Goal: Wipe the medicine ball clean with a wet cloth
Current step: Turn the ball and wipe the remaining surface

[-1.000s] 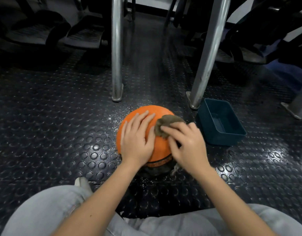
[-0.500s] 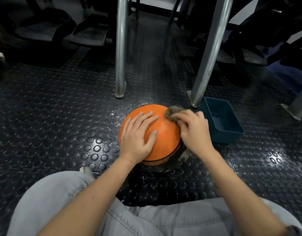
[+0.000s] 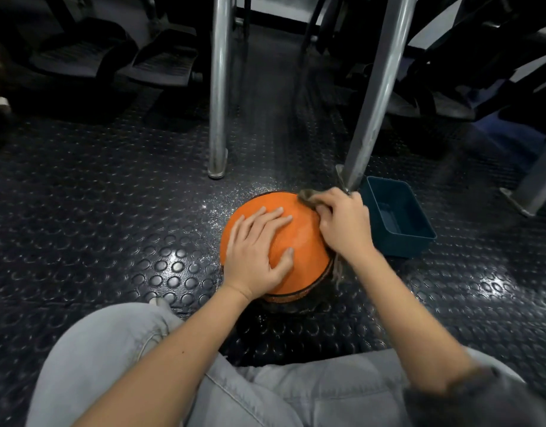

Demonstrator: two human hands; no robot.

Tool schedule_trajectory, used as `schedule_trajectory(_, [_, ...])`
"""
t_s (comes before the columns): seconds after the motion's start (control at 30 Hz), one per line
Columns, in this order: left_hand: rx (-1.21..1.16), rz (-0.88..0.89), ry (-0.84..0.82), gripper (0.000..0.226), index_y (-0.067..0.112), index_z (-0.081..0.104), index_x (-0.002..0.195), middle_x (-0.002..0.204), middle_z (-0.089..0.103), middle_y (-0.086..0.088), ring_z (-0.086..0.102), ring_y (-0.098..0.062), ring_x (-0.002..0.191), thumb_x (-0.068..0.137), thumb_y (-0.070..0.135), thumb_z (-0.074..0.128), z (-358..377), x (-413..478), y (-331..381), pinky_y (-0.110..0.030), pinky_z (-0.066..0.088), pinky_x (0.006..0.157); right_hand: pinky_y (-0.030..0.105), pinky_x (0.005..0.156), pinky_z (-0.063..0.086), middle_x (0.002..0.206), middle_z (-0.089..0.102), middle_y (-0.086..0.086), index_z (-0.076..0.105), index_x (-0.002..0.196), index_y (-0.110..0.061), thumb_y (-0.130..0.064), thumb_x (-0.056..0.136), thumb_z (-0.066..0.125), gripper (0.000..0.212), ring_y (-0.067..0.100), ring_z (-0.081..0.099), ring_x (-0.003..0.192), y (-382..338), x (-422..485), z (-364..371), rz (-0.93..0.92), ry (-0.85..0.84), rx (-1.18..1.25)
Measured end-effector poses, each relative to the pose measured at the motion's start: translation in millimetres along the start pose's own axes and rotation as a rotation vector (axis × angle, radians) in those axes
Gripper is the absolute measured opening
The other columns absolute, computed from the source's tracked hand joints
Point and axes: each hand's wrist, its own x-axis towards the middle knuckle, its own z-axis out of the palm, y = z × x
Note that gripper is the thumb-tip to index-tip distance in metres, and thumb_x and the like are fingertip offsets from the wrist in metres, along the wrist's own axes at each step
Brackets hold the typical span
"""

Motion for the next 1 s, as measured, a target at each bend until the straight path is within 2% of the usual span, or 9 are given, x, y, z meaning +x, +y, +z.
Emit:
schedule_trajectory(0.1, [0.005,-0.031,0.007,0.052,0.023,0.058,0.123,0.131,0.056,0.005,0.042,-0.018,0.128,0.078,0.047,0.045,-1.9,-1.2,0.0,-0.046,0.027,0.109,0.039,0.089,0.036,0.118,0.06,-0.006,0.066,0.114,-0.024,-0.016,0.097,0.046,0.028,0.025,0.046,0.105,0.6,23.0,2.9,0.012,-0.097,0.048])
schedule_trajectory(0.27, [-0.015,-0.02,0.017,0.052,0.026,0.056,0.122,0.129,0.056,0.005,0.044,-0.017,0.127,0.076,0.047,0.046,-2.1,-1.6,-4.1,-0.047,0.029,0.107,0.037,0.072,0.04,0.106,0.064,-0.007,0.071,0.104,-0.021,-0.011,0.091,0.054,0.024,0.019,0.044,0.085,-5.1,-52.0,2.8,-0.045,0.154,0.076])
schedule_trajectory(0.37, [-0.026,-0.006,0.001,0.052,0.024,0.057,0.122,0.13,0.056,0.005,0.043,-0.017,0.128,0.076,0.046,0.046,-1.4,1.3,-5.0,-0.047,0.029,0.107,0.034,0.065,0.039,0.095,0.066,-0.01,0.073,0.094,-0.021,-0.015,0.084,0.056,0.02,0.018,0.045,0.078,-7.2,-73.4,4.3,-0.081,0.216,0.038])
schedule_trajectory(0.47, [-0.005,-0.006,-0.008,0.054,0.021,0.058,0.123,0.132,0.055,0.004,0.041,-0.018,0.129,0.077,0.046,0.046,-0.5,1.5,-5.4,-0.045,0.025,0.109,0.033,0.072,0.035,0.102,0.065,-0.008,0.071,0.1,-0.022,-0.014,0.091,0.052,0.023,0.023,0.047,0.087,-9.5,-32.0,1.1,-0.043,0.136,0.004])
schedule_trajectory(0.57, [-0.001,-0.029,-0.005,0.055,0.021,0.057,0.124,0.132,0.055,0.004,0.04,-0.018,0.13,0.077,0.047,0.044,-0.9,-0.6,-6.0,-0.044,0.023,0.111,0.035,0.086,0.035,0.117,0.06,-0.007,0.066,0.114,-0.025,-0.019,0.097,0.046,0.027,0.022,0.044,0.104,-8.5,18.7,4.3,0.024,-0.061,0.021])
schedule_trajectory(0.63, [0.002,-0.036,0.003,0.055,0.021,0.057,0.123,0.132,0.055,0.004,0.04,-0.017,0.129,0.077,0.048,0.044,-1.6,1.0,-5.4,-0.046,0.025,0.11,0.037,0.091,0.035,0.121,0.059,-0.007,0.064,0.116,-0.025,-0.019,0.098,0.043,0.029,0.022,0.043,0.105,-8.4,27.3,6.8,0.046,-0.099,0.027])
schedule_trajectory(0.83, [-0.03,-0.006,0.031,0.053,0.021,0.059,0.119,0.129,0.057,0.004,0.042,-0.016,0.127,0.074,0.047,0.048,-0.7,0.9,-6.9,-0.041,0.024,0.109,0.035,0.065,0.04,0.099,0.067,-0.006,0.07,0.097,-0.016,-0.012,0.085,0.044,0.029,0.025,0.047,0.077,-8.9,-65.4,10.8,-0.049,0.252,0.029])
schedule_trajectory(0.93, [-0.024,0.014,0.019,0.052,0.023,0.056,0.121,0.13,0.056,0.003,0.042,-0.018,0.128,0.075,0.046,0.048,0.2,0.6,-7.7,-0.041,0.023,0.11,0.032,0.063,0.036,0.094,0.067,-0.008,0.071,0.092,-0.018,-0.013,0.084,0.044,0.029,0.025,0.047,0.075,-8.3,-68.8,9.2,-0.079,0.276,-0.015])
schedule_trajectory(1.0, [-0.013,0.027,0.009,0.052,0.026,0.05,0.123,0.131,0.056,0.003,0.04,-0.019,0.128,0.074,0.046,0.048,0.8,-1.4,-7.6,-0.041,0.022,0.11,0.032,0.069,0.031,0.102,0.067,-0.007,0.07,0.096,-0.02,-0.008,0.087,0.046,0.029,0.022,0.044,0.081,-8.9,-37.8,4.3,-0.049,0.188,-0.024])
